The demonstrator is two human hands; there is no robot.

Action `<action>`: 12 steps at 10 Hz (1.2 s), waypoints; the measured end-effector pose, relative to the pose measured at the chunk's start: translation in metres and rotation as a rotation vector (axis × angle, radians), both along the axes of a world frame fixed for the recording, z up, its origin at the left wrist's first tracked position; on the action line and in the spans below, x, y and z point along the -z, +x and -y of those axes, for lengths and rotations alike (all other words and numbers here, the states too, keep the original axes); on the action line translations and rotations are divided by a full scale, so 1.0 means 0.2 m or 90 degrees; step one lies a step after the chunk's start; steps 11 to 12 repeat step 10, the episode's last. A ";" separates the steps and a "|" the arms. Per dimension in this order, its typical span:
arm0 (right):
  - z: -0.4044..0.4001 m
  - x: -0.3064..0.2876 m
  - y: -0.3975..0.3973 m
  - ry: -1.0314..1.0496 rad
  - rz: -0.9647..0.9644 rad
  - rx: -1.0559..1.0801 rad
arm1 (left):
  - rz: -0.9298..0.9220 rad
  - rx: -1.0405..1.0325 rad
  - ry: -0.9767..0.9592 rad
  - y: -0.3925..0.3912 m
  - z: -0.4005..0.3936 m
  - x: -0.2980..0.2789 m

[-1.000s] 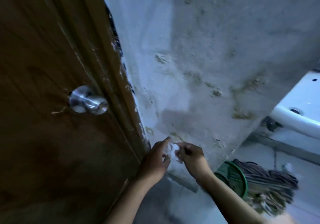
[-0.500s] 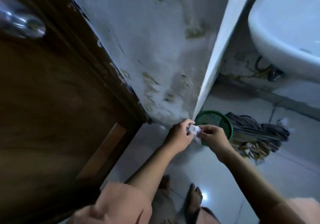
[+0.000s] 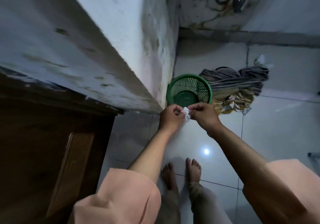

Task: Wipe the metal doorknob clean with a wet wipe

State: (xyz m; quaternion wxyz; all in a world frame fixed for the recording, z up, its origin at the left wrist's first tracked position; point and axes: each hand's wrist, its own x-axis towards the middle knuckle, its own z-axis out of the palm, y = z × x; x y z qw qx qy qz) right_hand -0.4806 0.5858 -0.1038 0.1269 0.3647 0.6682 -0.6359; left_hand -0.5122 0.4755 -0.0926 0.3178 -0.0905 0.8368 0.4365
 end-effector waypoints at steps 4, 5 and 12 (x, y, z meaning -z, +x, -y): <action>-0.15 0.52 -0.25 -0.044 0.042 -0.017 | 0.086 -0.007 0.013 -0.23 -0.16 0.52; -0.18 0.61 -0.36 -0.057 0.037 -0.033 | 0.070 -0.012 0.022 -0.31 -0.20 0.61; -0.29 0.67 -0.47 0.029 0.020 -0.056 | 0.036 0.058 -0.051 -0.36 -0.09 0.64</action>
